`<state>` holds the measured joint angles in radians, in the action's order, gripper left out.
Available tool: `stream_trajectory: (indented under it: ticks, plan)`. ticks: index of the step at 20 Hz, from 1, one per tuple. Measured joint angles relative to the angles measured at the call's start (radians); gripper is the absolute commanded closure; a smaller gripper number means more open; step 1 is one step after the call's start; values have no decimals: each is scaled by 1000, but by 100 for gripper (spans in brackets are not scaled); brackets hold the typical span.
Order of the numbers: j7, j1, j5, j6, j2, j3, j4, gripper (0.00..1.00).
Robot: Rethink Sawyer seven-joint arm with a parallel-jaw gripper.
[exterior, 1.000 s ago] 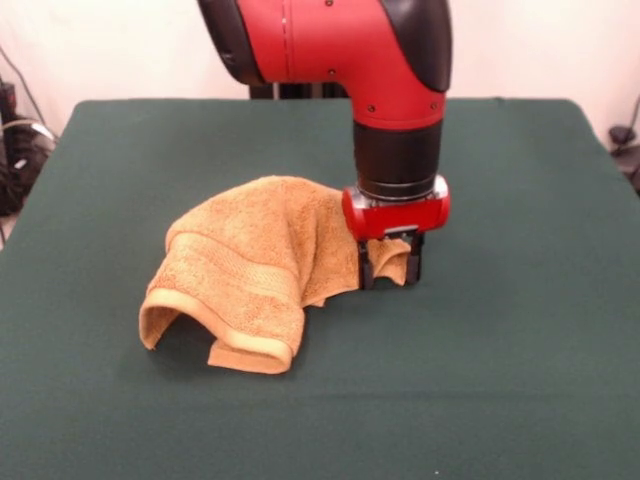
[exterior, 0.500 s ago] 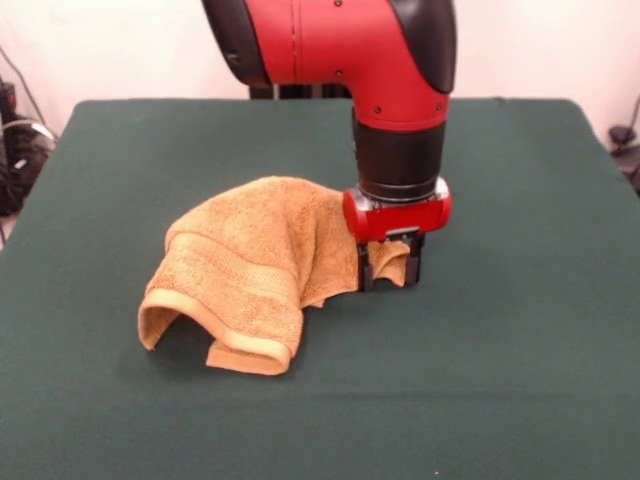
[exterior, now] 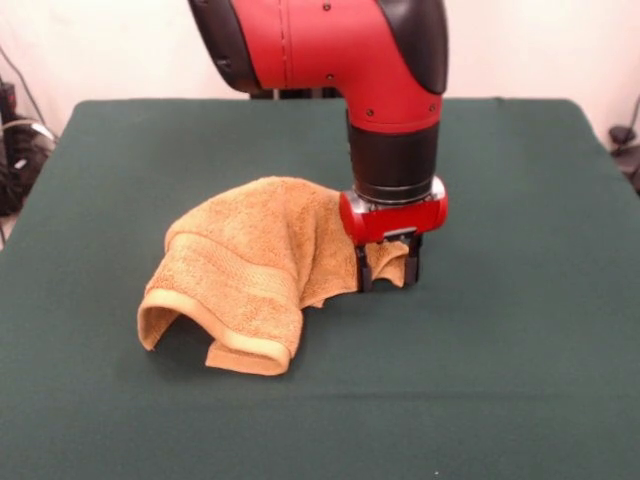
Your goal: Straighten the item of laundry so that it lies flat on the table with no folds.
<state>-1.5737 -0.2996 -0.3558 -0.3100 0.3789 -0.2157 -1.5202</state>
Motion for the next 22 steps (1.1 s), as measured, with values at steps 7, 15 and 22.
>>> stream_trajectory:
  ticks: [7,15,22]
  plan:
    - [0,-28,-21,-21,1,-33,-1,0]
    - [0,-33,-24,-26,2,-40,-2,0]
    - [0,-33,-30,-25,3,-42,-3,0]
